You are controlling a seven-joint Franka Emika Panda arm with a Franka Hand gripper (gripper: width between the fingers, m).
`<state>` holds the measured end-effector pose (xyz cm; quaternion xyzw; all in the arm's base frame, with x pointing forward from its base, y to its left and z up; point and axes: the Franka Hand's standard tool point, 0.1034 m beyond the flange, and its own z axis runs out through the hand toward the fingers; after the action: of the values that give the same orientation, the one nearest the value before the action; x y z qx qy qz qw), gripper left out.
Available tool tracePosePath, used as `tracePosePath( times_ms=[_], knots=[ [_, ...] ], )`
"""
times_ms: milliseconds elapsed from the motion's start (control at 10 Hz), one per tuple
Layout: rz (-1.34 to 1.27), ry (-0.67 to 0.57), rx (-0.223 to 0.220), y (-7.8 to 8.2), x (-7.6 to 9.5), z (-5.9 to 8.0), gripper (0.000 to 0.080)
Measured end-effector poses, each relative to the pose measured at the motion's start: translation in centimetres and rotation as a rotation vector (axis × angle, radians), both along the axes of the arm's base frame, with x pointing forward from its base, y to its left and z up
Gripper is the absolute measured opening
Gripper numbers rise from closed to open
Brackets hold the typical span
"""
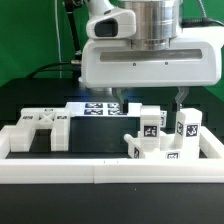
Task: Assemble chair
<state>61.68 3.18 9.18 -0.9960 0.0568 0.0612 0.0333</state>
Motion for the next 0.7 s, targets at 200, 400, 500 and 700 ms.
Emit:
tracePosePath(
  times_ms=[200,400,500,700],
  knots=[
    [-0.001,-0.005,-0.001,-0.12,0.22,-0.08,0.0649],
    [-0.003,-0.01,-0.003,-0.31,0.65,-0.17,0.0649],
    [-0.003,-0.01,-0.003,-0.33,0.65,-0.22,0.0649],
    [0.001,-0.022,-0.006,-0.37,0.8,-0.38,0.0526]
  ],
)
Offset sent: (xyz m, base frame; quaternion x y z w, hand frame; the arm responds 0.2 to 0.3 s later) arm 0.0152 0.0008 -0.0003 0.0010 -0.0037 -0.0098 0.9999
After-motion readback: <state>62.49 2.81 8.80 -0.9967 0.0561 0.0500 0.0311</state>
